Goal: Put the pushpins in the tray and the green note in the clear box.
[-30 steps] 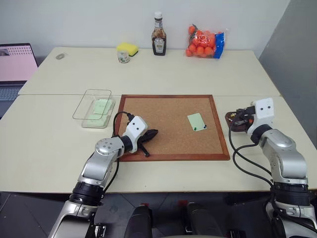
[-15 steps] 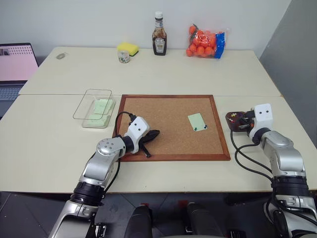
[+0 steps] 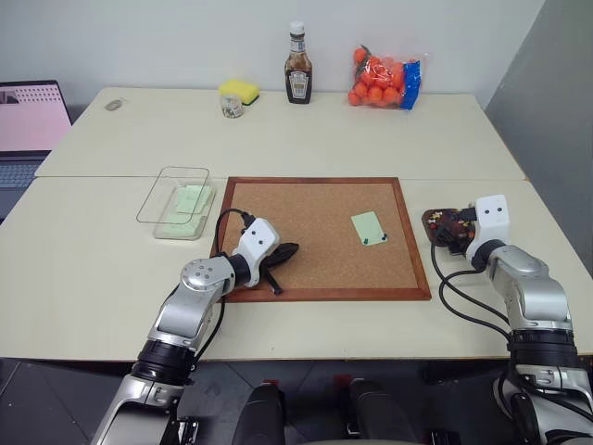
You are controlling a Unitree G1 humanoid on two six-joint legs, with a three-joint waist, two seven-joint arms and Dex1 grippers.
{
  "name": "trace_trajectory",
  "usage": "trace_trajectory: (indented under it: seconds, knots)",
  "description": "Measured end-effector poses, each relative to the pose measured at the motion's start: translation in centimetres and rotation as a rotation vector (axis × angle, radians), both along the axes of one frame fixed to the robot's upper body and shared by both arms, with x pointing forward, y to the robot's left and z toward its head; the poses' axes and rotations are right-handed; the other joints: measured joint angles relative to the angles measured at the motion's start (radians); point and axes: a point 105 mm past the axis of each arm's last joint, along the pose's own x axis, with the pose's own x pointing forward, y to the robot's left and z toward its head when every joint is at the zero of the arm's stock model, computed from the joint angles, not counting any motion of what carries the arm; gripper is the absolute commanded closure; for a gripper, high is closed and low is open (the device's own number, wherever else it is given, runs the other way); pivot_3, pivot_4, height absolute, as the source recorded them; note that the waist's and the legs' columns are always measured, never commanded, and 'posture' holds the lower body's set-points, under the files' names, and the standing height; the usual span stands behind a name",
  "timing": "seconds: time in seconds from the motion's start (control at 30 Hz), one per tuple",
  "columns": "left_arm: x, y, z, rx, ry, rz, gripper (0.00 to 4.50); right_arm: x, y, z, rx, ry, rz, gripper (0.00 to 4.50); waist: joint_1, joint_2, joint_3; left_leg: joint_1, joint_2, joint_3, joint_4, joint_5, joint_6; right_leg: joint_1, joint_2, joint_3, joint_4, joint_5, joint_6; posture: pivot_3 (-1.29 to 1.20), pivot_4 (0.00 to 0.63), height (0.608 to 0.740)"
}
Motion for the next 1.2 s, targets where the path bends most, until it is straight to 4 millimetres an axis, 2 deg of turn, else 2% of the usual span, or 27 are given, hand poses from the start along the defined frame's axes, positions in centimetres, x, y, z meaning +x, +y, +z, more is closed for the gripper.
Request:
trace_trajectory:
  seconds: [0.43,0.57,0.67,0.73,0.77,0.83,0.9,1.0,1.2]
  knots:
    - [0.0,0.0,0.0,0.005,-0.003,0.0,4.5,-0.4,0.1,0.1,0.057,0.008,-0.003,1.02,0.0,0.0,0.0,0.0,0.0,0.0,0.0,0.0,0.0,0.0,0.0,0.0,0.0,0.0,0.0,0.0,0.15,0.74]
    - [0.0,0.0,0.0,0.006,-0.004,0.0,4.5,-0.6,0.0,1.4,0.063,-0.038,-0.012,1.02,0.0,0.0,0.0,0.0,0.0,0.0,0.0,0.0,0.0,0.0,0.0,0.0,0.0,0.0,0.0,0.0,0.15,0.74]
    - [0.0,0.0,0.0,0.006,-0.006,-0.001,4.5,-1.3,0.7,3.5,0.078,-0.104,0.01,1.02,0.0,0.0,0.0,0.0,0.0,-0.001,0.0,0.0,0.0,0.0,0.0,0.0,0.0,0.0,0.0,0.0,0.15,0.74]
    - [0.0,0.0,0.0,0.009,-0.011,-0.002,4.5,-1.9,1.9,4.7,0.094,-0.146,0.06,1.02,0.0,0.0,0.0,0.0,0.0,-0.001,0.0,0.0,0.0,0.0,0.0,-0.001,0.0,0.0,0.0,0.0,0.15,0.74]
    - [0.0,0.0,0.0,0.01,-0.013,-0.002,4.5,-2.4,3.8,4.8,0.123,-0.153,0.138,1.02,0.0,0.0,0.0,0.0,0.0,-0.001,0.0,0.0,0.0,0.0,0.0,0.0,0.0,0.0,0.0,0.0,0.15,0.74]
    - [0.0,0.0,0.0,0.011,-0.013,-0.006,4.5,-2.9,5.0,4.4,0.115,-0.138,0.189,1.02,0.0,0.0,0.0,0.0,0.0,-0.001,0.0,0.0,0.0,0.0,0.0,0.0,0.0,0.0,0.0,0.0,0.15,0.74]
    - [0.1,0.1,0.0,0.013,-0.013,-0.006,4.5,-4.1,8.7,2.8,0.103,-0.094,0.328,1.02,-0.001,0.0,0.0,0.0,0.001,-0.001,-0.001,0.0,0.0,0.0,0.001,-0.001,0.0,0.0,0.0,0.0,0.15,0.74]
    - [0.1,0.0,0.0,0.015,-0.013,-0.011,4.5,-4.8,12.0,0.7,0.12,-0.036,0.424,1.02,-0.002,0.0,0.0,0.0,0.001,-0.001,-0.001,0.0,0.0,0.0,0.001,-0.001,0.0,0.0,0.0,0.0,0.15,0.74]
    - [0.1,0.0,0.0,0.017,-0.01,-0.019,4.5,-3.6,12.9,-0.2,0.071,-0.037,0.417,1.02,-0.001,0.0,0.0,0.0,0.0,-0.001,0.0,0.0,0.0,0.0,0.0,-0.001,-0.001,0.0,0.0,0.0,0.15,0.74]
